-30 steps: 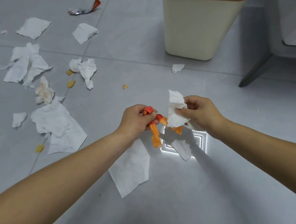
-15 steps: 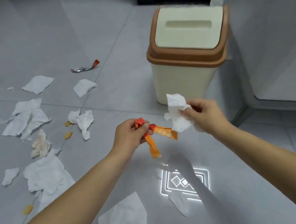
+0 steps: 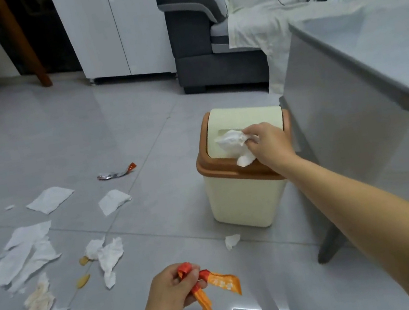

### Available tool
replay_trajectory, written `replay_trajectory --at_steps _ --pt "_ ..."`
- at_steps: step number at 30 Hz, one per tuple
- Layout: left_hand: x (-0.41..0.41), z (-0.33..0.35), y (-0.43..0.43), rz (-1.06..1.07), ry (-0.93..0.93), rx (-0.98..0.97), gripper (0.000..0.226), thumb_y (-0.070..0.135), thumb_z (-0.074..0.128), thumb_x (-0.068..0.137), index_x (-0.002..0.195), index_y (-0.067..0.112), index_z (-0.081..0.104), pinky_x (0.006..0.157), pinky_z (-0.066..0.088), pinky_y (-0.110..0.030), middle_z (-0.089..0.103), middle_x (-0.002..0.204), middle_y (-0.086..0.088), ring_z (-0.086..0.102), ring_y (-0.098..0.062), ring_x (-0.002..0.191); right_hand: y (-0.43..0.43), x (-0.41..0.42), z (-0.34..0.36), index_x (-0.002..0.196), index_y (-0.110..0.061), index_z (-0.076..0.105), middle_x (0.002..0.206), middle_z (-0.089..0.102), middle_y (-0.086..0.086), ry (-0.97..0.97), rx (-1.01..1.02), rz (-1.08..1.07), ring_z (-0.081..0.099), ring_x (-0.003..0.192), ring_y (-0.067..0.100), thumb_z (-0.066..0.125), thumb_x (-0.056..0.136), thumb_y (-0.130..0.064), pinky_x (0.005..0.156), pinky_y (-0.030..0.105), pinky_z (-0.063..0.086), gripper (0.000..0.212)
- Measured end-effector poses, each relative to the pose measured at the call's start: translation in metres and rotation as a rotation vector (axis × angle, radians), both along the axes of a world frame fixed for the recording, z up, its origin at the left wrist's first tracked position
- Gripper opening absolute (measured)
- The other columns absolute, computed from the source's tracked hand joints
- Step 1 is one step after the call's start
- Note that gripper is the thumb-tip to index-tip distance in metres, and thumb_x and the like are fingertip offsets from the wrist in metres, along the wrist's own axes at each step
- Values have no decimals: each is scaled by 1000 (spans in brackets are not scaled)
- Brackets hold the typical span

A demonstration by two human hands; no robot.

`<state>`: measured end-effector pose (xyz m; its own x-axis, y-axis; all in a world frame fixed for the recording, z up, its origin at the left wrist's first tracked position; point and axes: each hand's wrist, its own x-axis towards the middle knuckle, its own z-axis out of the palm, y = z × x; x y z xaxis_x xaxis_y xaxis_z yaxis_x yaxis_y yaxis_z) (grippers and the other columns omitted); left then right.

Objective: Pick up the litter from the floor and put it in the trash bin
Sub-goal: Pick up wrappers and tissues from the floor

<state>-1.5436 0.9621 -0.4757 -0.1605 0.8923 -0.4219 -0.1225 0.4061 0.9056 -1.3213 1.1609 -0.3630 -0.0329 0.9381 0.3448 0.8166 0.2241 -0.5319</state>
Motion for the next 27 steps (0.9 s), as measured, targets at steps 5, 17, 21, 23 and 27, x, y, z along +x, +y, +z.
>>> replay_trajectory --at_steps 5,17,21,23,27 --pt "-13 -8 6 16 4 -22 5 -1 60 84 86 0 64 58 59 -29 74 69 -14 70 -17 62 10 -5 -7 89 -25 56 87 65 2 -150 -166 -57 58 80 24 58 82 -23 69 35 49 7" --pt "-11 -2 14 53 -20 28 7 -1 57 86 90 -1 63 55 59 -26 71 77 -15 70 -13 61 -4 -9 -10 88 -20 67 88 67 1 -183 -53 68 60 81 22 48 90 -33 67 35 50 23" --pt "0 10 19 56 -21 85 7 -2 56 87 92 -2 61 48 54 -21 68 78 -16 69 -9 58 -39 -14 -16 97 -21 68 103 64 0 -47 64 184 56 98 18 55 88 -32 86 38 47 19" --pt "6 16 23 58 -14 113 8 0 57 87 93 -2 61 51 55 -21 68 78 -14 69 -9 59 -64 -20 -20 93 -20 70 101 66 0 -6 86 257 56 97 19 61 85 -31 87 36 45 16" --pt "19 29 34 90 -26 159 10 4 59 86 93 -2 64 60 59 -27 70 80 -14 70 -15 68 -124 -43 -44 101 -18 68 103 65 2 -34 -53 497 59 100 19 71 73 -45 86 29 42 39"
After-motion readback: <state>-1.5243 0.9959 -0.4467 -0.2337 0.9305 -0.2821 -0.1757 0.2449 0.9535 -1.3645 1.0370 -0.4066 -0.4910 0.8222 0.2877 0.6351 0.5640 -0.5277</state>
